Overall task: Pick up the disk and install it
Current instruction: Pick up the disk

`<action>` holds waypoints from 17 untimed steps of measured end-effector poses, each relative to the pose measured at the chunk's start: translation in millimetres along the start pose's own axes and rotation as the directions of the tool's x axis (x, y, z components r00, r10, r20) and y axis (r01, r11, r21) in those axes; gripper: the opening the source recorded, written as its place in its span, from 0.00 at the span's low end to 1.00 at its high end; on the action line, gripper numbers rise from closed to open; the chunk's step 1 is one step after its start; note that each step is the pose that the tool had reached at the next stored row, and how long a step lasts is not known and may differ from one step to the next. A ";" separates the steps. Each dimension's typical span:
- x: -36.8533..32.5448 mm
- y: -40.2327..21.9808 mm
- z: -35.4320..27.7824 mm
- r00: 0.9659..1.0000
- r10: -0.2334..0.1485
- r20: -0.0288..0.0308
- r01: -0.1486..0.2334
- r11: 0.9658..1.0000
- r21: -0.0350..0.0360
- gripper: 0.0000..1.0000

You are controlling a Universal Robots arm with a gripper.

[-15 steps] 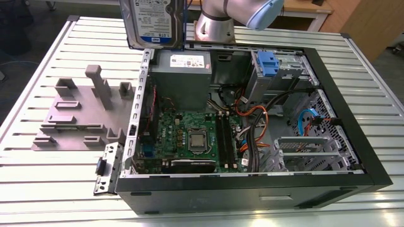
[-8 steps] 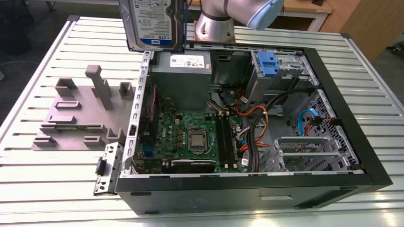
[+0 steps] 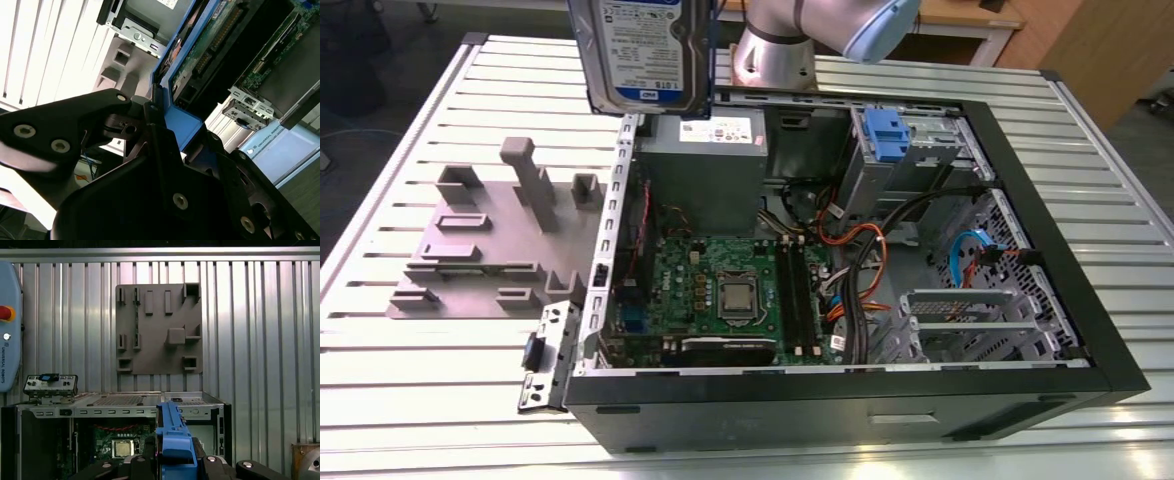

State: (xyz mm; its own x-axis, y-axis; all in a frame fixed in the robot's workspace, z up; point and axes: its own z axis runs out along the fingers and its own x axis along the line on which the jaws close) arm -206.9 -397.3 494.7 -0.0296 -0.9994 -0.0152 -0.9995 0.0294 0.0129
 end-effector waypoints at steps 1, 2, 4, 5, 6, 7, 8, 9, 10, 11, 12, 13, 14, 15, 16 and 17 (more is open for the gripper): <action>0.6 -0.3 0.0 1.000 0.001 0.000 -0.001 1.000 0.000 0.37; 1.0 -0.8 0.0 1.000 0.002 0.000 -0.002 1.000 0.000 0.37; 1.5 -2.4 -0.1 1.000 0.003 0.000 -0.003 1.000 0.000 0.37; 1.6 -3.2 -0.1 1.000 0.003 0.000 -0.003 1.000 0.000 0.37; 1.7 -4.4 -0.1 1.000 0.003 0.000 -0.003 1.000 0.000 0.37; 1.9 -5.6 -0.1 1.000 0.004 0.000 -0.004 1.000 0.000 0.37; 1.9 -6.6 -0.1 1.000 0.004 0.000 -0.004 1.000 0.000 0.37; 2.0 -7.6 -0.1 1.000 0.004 0.000 -0.004 1.000 0.000 0.37; 2.1 -8.7 -0.1 1.000 0.005 0.000 -0.005 1.000 0.000 0.37; 2.1 -9.8 -0.1 1.000 0.005 0.000 -0.005 1.000 0.000 0.37; 2.1 -10.7 -0.2 1.000 0.005 0.000 -0.005 1.000 0.000 0.37; 2.1 -11.7 -0.2 1.000 0.006 0.000 -0.006 1.000 0.000 0.37; 2.1 -12.7 -0.2 1.000 0.006 0.000 -0.006 1.000 0.000 0.37; 2.1 -13.6 -0.2 1.000 0.007 0.000 -0.007 1.000 0.000 0.37; 2.1 -14.6 -0.2 1.000 0.007 0.000 -0.007 1.000 0.000 0.37; 2.2 -15.6 -0.2 1.000 0.008 0.000 -0.008 1.000 0.000 0.37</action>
State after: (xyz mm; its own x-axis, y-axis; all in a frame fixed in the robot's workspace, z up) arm -191.3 -399.9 494.7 -0.0371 -0.9992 -0.0153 -0.9992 0.0369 0.0129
